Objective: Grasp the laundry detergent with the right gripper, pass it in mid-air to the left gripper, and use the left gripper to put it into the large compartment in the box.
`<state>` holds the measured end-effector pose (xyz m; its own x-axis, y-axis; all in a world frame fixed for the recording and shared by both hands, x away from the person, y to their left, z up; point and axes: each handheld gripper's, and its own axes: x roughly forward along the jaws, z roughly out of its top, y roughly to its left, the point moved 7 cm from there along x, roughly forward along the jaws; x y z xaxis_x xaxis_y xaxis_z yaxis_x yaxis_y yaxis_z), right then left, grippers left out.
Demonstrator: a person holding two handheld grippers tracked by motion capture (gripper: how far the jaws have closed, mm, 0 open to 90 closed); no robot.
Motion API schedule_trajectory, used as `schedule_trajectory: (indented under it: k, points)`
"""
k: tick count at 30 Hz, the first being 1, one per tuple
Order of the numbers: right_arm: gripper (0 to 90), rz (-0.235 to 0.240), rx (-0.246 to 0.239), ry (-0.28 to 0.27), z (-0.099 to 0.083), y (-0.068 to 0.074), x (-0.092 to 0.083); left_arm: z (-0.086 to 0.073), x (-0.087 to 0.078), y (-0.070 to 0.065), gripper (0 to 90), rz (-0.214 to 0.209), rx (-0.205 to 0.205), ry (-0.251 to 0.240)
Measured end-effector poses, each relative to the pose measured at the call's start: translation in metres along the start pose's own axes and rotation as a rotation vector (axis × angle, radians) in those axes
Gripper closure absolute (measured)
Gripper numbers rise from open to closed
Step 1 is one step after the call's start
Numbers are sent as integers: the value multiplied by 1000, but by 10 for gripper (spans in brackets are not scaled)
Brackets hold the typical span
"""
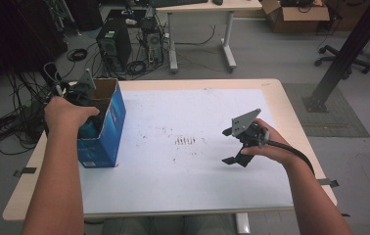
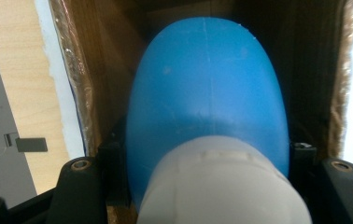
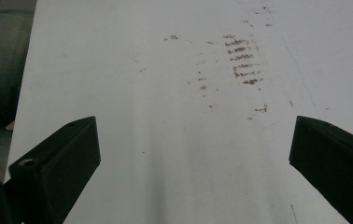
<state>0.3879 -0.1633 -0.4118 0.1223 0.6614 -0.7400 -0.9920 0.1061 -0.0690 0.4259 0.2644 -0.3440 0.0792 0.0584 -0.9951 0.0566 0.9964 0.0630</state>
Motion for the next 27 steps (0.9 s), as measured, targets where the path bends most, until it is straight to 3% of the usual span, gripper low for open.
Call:
schedule_trajectory:
  k: [10,27]
  points:
    - [20,1,8,4,-3,0,0,-1,9,-1,379,-6,3,10]
    - [20,-3,10,9,-2,-2,-1,0,10,1,378,-6,0,5]
